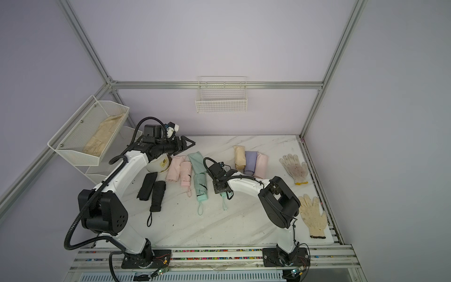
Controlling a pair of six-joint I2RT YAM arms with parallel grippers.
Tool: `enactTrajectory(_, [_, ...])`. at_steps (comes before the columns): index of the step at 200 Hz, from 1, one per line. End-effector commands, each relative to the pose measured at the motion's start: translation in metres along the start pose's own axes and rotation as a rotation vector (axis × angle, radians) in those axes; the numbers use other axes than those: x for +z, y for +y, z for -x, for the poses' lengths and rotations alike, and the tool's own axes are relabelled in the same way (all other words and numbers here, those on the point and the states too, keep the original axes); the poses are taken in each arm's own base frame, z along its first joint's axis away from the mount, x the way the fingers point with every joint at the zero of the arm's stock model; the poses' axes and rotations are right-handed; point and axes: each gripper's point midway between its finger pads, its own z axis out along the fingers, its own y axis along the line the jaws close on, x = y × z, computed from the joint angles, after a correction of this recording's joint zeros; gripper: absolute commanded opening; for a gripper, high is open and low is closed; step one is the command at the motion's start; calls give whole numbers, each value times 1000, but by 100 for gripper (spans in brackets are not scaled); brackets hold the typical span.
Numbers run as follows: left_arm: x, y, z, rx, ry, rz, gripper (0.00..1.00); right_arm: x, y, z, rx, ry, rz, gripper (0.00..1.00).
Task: Take umbrellas out of sleeves
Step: Move the umbrella to the center of the board.
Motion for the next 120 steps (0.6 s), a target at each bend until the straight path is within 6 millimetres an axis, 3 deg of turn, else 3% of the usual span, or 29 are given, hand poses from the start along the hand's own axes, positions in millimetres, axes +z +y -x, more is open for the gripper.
enactTrajectory(1, [-1,-1,0,-2,-9,-31,73,-31,-2,5,25,-39,1,78])
enactTrajectory(37, [-1,-2,0,-2,-12,-38,73,-88,-9,9,85,-95,42,78])
enactTrajectory(62, [3,-2,-1,-16,2,-53,73,-112,-10,-7,157,-108,168,78])
enactTrajectory(88, [2,-4,-1,-16,-2,-62,73,-102,-12,-42,208,-54,243,78])
enactTrajectory(120, [3,-4,-3,-17,-4,-64,73,-96,-8,-73,281,-14,343,78])
